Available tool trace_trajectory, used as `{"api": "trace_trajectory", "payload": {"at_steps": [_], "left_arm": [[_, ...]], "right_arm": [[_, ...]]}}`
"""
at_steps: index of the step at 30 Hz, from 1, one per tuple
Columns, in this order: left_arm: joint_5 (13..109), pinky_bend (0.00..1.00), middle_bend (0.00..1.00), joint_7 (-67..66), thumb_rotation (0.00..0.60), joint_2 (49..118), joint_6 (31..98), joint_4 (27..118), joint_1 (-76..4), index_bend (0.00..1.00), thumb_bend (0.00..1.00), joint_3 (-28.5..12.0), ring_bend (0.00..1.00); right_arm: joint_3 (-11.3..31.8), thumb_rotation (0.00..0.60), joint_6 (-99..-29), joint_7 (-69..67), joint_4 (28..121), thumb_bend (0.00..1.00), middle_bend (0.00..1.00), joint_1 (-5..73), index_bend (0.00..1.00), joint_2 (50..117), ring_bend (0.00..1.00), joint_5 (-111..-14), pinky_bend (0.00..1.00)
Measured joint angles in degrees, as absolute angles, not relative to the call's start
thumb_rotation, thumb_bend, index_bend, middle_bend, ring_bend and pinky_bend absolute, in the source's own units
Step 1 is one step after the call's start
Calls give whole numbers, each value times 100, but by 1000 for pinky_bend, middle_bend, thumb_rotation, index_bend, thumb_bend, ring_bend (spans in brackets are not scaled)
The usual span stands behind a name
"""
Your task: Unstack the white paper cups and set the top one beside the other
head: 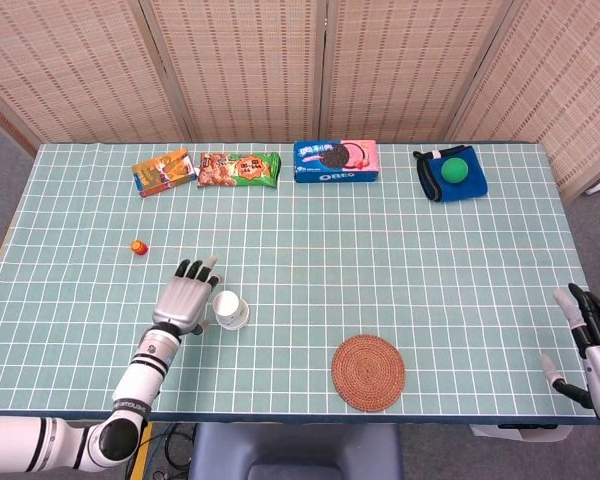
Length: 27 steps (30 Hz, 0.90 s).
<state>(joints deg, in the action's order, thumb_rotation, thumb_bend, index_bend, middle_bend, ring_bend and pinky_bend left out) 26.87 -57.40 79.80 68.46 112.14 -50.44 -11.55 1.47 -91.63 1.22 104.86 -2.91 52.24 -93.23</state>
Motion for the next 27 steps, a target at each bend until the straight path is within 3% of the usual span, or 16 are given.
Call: {"api": "trace_trajectory", "payload": {"at_steps": [27], "left_arm": [[2338,0,0,-5820,600,8302,7359,11202,-5597,304,295,-1043,0]], "right_arm": [[45,600,-9350,-135,10408,310,0,-352,8,5123,0,-9512,0]]}}
